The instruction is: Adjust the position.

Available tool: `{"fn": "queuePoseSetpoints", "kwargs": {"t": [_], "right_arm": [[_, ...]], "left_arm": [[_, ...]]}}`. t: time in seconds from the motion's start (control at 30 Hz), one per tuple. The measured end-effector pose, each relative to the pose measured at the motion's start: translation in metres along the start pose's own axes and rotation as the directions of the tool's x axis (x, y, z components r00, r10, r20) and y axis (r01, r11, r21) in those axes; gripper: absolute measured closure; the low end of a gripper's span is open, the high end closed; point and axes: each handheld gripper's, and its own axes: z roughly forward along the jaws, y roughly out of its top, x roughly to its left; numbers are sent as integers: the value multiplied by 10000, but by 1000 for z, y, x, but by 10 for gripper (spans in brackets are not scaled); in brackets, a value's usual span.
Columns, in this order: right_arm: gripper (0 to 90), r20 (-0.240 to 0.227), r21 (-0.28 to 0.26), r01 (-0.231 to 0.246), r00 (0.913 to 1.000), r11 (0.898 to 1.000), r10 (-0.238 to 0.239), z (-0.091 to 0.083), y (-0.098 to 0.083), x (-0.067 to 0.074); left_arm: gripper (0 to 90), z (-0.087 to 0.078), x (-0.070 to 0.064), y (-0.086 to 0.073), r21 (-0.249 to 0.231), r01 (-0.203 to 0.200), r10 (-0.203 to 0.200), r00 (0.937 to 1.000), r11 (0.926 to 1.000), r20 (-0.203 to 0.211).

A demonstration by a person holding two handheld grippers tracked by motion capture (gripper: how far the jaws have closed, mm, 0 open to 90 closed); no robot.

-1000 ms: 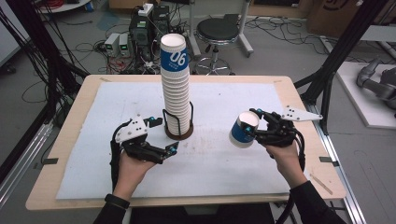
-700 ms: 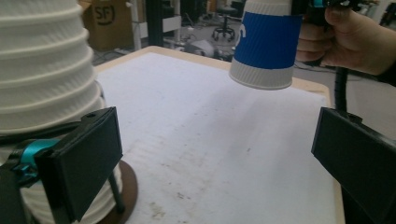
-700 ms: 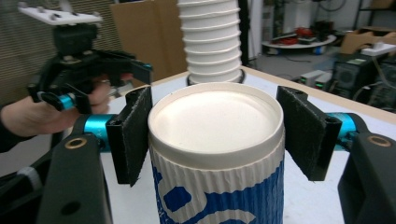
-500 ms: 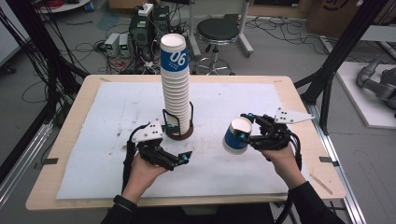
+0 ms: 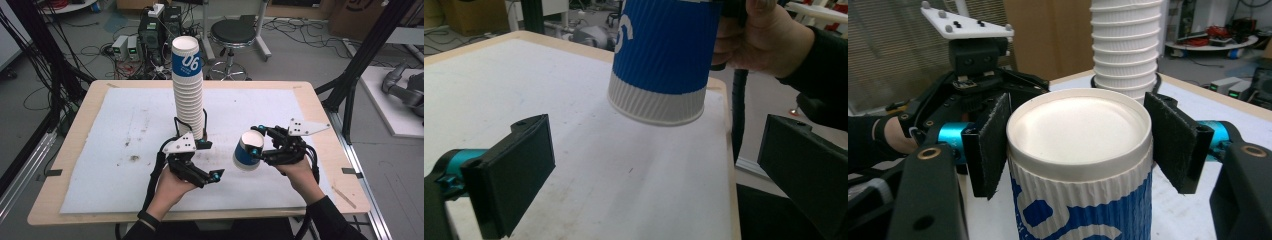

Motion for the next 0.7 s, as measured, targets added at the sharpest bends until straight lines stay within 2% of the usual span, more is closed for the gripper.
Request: {"fn": "queuePoseSetpoints", "kwargs": {"t": [0.07, 0.47, 0.7], "right_arm": [[311, -147, 59, -15, 9999, 10000, 15, 3, 0, 3], [311, -823, 123, -109, 9965, 9999, 119, 17, -2, 13], [311, -1151, 165, -216, 9931, 9996, 234, 23, -3, 19]], "left_arm": [[17, 5, -2, 0, 10, -40, 40, 9999, 10000, 129], [17, 28, -11, -4, 174, -359, 353, 9989, 9992, 316], [17, 37, -10, -8, 171, -219, 209, 9981, 9996, 572]]}}
